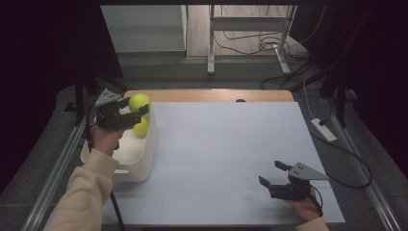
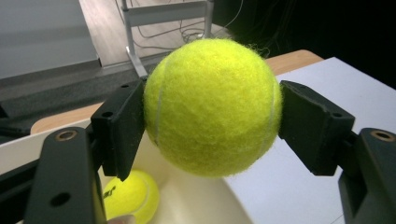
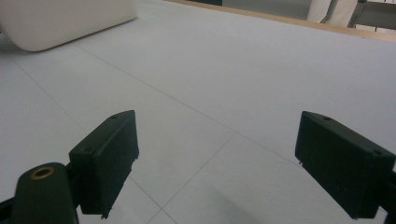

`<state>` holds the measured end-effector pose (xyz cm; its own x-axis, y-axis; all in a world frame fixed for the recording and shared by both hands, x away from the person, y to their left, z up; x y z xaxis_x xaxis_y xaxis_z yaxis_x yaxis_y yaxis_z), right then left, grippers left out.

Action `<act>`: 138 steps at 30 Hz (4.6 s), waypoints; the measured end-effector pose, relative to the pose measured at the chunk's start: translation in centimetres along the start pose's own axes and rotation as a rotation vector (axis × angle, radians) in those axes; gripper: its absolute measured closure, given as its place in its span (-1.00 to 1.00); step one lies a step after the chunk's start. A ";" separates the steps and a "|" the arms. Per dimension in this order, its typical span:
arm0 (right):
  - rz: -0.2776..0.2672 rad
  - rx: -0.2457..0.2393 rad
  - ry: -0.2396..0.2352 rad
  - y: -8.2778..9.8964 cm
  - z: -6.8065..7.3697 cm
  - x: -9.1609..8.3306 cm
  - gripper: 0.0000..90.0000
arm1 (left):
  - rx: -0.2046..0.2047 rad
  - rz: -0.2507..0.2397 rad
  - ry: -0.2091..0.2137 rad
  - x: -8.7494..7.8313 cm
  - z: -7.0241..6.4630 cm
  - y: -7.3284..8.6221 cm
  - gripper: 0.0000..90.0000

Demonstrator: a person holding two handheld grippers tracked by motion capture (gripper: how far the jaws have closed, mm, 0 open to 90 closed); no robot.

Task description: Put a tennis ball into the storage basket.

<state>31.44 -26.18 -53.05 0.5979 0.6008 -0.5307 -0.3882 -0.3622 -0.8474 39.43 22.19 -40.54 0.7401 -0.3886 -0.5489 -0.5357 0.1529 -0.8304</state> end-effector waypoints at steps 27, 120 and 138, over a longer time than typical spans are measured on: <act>0.003 0.002 0.002 0.0 0.0 0.1 -0.70 | -0.026 0.145 -0.035 0.0 2.4 2.5 -0.39; -0.008 -0.006 -0.025 0.0 0.0 0.1 -0.70 | 0.060 0.049 0.177 -2.6 -3.4 2.7 -0.77; -0.010 -0.001 0.006 0.2 0.1 -0.8 -0.70 | 0.142 -0.047 0.285 -3.9 -7.5 4.2 -0.77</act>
<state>30.83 -26.66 -52.79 0.6059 0.6002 -0.5221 -0.3811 -0.3571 -0.8528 31.25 17.51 -41.15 0.6080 -0.6341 -0.4777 -0.4269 0.2462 -0.8702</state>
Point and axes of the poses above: each handheld gripper's, and its own axes: x roughly forward along the jaws, y roughly out of its underside, z roughly to its left, the point moved 6 cm from there along x, roughly forward along the jaws, and after that the axes turned 8 degrees about z, right-handed, at the moved point
